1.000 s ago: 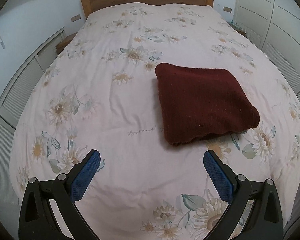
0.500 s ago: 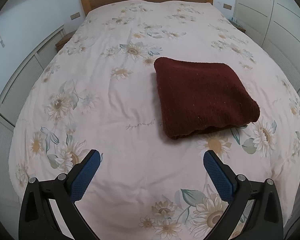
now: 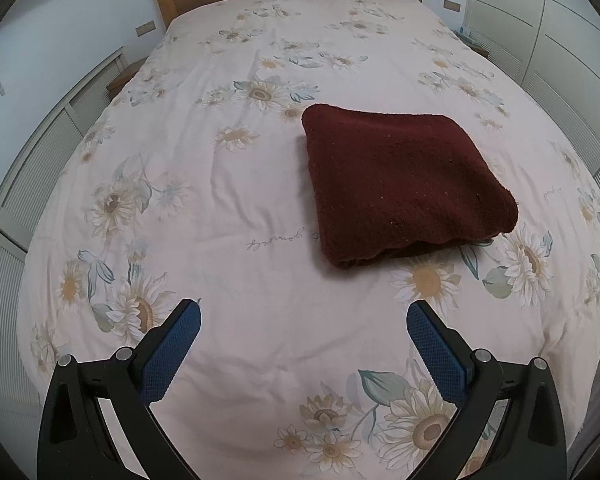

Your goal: Fold small clothes

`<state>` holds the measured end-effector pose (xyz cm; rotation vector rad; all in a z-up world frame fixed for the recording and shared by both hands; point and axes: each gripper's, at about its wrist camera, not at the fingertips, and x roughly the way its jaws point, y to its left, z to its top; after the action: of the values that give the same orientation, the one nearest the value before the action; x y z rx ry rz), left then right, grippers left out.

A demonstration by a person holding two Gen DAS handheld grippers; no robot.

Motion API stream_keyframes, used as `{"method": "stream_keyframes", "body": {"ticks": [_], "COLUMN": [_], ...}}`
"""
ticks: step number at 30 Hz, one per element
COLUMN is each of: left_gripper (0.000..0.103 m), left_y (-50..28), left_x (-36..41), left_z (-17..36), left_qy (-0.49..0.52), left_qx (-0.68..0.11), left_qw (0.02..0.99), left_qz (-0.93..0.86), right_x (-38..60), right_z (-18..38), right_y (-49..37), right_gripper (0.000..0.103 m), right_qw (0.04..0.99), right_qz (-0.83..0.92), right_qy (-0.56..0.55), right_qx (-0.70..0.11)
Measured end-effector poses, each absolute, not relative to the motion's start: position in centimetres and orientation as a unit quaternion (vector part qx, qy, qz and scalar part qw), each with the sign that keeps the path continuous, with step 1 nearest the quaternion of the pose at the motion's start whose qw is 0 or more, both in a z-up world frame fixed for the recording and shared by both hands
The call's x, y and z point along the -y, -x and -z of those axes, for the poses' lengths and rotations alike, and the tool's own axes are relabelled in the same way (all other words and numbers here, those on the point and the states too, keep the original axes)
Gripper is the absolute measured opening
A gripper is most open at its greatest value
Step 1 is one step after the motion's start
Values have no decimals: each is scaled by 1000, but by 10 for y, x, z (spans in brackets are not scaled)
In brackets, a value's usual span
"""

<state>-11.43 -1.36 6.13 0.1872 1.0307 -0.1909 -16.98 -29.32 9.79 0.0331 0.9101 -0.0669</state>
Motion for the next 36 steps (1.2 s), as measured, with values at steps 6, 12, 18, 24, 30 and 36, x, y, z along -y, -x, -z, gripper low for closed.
{"method": "stream_keyframes", "body": {"ticks": [6,12,18,24,30,36], "left_gripper": [102,102,102,102,102,102], "left_y": [115,116,118,118,119,118], "left_x": [14,16,17,18,19,17], "left_z": [-60,-59,-58,-58,-58,-61], "left_qy": [-89,-85,-85,-85,-88,-91], "left_qx": [-492,-496,-498,-498,-497,-495], "left_qw": [861,860,858,859,859,859], "left_qz": [90,87,86,85,87,90], "right_x": [293,293,293,293,293,294], "right_z": [-97,-97,-96,-96,-95,-94], "right_y": [170,171,173,173,173,176], "right_gripper": [102,102,102,102,102,102], "right_qw": [897,898,899,899,898,897], "right_qz": [32,31,32,33,32,31], "right_qy": [-14,-13,-12,-13,-12,-9], "right_qx": [-440,-439,-437,-437,-439,-442]}}
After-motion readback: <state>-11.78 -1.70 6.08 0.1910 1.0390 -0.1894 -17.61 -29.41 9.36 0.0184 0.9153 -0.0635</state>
